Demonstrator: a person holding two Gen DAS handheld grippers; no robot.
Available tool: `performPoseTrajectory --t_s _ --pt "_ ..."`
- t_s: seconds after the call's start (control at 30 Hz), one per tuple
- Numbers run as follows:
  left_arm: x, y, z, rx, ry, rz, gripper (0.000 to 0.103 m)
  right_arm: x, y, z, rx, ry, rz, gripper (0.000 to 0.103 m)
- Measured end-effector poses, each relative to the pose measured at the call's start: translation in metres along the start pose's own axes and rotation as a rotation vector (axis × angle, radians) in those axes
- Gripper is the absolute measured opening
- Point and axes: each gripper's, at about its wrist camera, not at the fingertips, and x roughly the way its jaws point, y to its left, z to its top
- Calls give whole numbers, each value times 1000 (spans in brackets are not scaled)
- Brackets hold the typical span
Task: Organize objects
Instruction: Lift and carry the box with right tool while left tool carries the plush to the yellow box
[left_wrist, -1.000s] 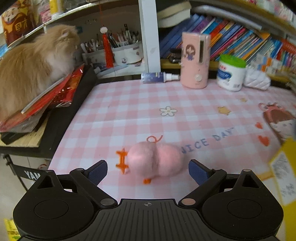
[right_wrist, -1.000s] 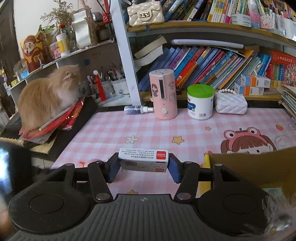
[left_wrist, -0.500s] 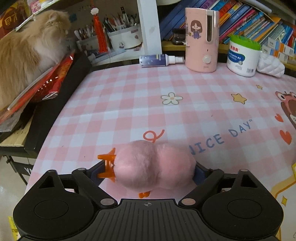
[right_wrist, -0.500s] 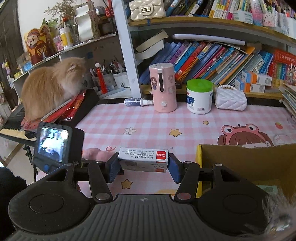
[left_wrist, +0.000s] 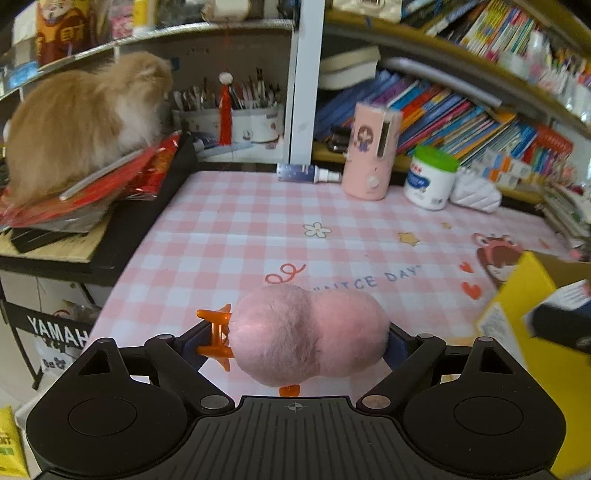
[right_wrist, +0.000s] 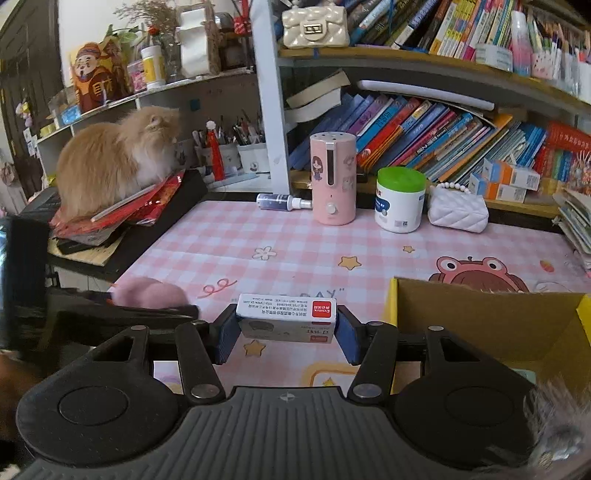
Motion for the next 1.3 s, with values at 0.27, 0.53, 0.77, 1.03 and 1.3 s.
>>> performPoseTrajectory --t_s 0.27,0.53,0.77,1.03,1.3 --pt "-82 23 -41 -28 -48 -12 91 -31 35 -39 -25 50 9 52" --pt "-141 40 -93 -75 -57 -1 91 -57 60 -73 30 91 -35 52" --pt "-184 51 -137 -86 -32 -9 91 -88 82 -110 82 146 -27 52" --pt "-201 39 -163 -22 14 -81 91 -123 100 -145 83 163 -31 52" --pt "-196 -1 -170 88 52 -221 91 -156 77 -173 162 190 -127 52"
